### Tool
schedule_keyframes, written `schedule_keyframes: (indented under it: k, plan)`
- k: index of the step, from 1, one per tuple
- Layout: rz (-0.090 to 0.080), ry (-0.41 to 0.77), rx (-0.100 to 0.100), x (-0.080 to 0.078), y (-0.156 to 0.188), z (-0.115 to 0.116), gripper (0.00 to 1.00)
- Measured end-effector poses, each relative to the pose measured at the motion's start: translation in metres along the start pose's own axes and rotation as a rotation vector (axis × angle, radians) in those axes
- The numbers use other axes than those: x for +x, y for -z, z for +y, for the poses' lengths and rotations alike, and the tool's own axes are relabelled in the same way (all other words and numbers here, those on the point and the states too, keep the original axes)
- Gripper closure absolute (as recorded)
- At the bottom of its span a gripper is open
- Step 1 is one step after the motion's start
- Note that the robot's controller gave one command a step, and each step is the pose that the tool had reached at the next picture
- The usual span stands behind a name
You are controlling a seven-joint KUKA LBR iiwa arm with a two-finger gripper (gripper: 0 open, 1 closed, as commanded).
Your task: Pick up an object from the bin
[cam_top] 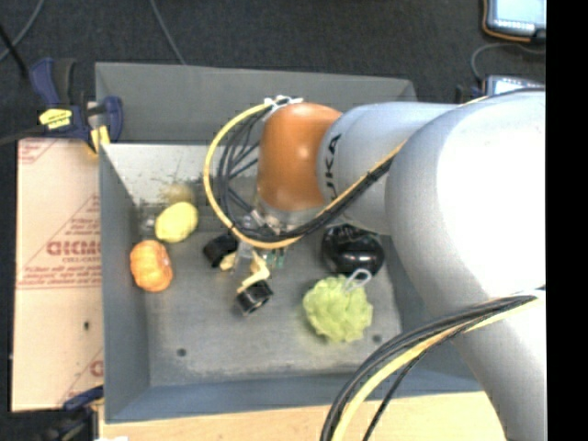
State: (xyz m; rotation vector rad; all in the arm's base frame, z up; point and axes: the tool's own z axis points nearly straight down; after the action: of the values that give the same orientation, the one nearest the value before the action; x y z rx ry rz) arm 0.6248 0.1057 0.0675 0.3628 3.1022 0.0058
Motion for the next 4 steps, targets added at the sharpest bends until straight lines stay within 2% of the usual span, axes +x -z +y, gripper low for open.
schedule_keyframes:
  k: [4]
  plan:
    - [-0.004,-0.001,-0.002,-0.002,0.038,0.0,1.0]
